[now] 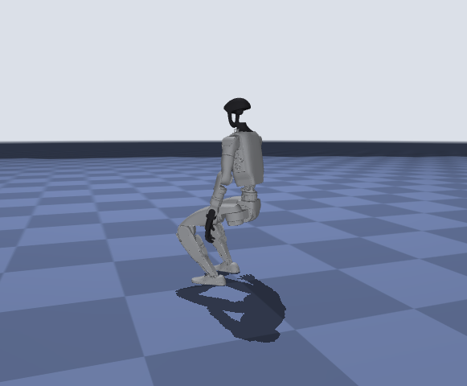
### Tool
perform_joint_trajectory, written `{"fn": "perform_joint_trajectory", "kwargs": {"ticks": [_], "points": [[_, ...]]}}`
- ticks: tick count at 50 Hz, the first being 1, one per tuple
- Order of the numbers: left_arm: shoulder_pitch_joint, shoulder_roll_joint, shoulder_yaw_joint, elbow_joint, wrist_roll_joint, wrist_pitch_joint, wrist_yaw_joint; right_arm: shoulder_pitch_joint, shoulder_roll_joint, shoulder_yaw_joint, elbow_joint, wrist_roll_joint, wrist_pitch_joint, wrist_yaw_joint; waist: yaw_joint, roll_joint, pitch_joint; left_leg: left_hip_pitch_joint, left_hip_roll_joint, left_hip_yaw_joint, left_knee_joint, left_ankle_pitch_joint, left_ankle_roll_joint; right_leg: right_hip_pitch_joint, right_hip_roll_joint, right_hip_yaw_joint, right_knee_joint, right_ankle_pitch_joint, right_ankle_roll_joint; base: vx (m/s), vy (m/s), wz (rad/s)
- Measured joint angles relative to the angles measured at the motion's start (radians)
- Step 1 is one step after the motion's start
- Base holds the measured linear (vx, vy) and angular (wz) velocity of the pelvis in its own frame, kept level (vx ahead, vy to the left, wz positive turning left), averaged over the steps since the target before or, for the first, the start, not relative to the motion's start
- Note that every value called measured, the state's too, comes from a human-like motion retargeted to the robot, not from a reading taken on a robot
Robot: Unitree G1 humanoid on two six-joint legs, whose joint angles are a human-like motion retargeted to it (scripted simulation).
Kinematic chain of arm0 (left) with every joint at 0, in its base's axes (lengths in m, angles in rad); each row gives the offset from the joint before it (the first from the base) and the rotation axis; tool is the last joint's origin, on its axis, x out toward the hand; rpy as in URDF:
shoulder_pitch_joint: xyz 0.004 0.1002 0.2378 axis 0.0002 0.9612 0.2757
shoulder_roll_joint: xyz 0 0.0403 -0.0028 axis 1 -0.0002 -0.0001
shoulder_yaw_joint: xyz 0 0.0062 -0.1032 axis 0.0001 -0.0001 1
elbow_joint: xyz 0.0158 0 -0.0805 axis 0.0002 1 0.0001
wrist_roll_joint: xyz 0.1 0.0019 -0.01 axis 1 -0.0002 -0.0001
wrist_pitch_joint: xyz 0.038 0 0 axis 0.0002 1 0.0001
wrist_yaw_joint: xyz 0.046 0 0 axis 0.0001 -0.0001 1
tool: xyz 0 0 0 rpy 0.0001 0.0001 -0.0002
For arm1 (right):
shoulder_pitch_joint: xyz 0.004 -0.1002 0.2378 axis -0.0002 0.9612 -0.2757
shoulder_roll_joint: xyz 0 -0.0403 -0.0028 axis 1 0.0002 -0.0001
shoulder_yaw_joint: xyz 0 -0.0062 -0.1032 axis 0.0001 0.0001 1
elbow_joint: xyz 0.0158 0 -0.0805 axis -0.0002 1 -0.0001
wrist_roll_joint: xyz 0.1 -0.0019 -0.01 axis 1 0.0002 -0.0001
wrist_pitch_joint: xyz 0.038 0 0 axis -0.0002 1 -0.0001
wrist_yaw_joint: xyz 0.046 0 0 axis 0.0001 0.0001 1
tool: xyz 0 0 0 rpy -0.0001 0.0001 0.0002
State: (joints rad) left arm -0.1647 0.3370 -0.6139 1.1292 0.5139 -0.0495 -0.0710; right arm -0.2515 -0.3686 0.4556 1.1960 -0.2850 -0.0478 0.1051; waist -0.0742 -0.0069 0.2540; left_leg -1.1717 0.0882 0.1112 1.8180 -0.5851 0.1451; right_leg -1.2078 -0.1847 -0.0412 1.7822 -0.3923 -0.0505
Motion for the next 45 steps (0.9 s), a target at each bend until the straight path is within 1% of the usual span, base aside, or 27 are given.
{"fn": "perform_joint_trajectory", "kwargs": {"ticks": [18, 32, 45], "points": [[0.014, 0.007, 0.031, -0.007, -0.019, -0.001, -0.008, 0.011, 0.004, -0.002, -0.024, -0.008, 0.009, 0.027, -0.012, 0.007, 0.003, 0.042, -0.012, -0.009, -0.002, 0.006, -0.009, 0.040, -0.003, 0.005, 0.010, -0.010, -0.004, 0.00, 0.00, 0.00], [0.001, 0.005, 0.027, 0.022, -0.045, -0.007, -0.022, 0.007, 0.022, 0.011, 0.015, -0.004, 0.012, 0.048, -0.003, -0.003, 0.025, 0.058, -0.018, -0.014, -0.007, 0.027, -0.046, 0.055, -0.008, 0.014, 0.013, -0.036, -0.016, 0.00, 0.00, 0.00], [-0.003, -0.005, -0.010, 0.052, -0.078, -0.029, -0.019, 0.030, 0.039, 0.029, 0.058, 0.041, -0.005, 0.033, 0.013, -0.012, 0.057, 0.056, -0.032, -0.030, -0.024, 0.014, -0.085, 0.055, 0.013, 0.037, 0.001, -0.087, -0.024, 0.01, 0.00, -0.01]]}}
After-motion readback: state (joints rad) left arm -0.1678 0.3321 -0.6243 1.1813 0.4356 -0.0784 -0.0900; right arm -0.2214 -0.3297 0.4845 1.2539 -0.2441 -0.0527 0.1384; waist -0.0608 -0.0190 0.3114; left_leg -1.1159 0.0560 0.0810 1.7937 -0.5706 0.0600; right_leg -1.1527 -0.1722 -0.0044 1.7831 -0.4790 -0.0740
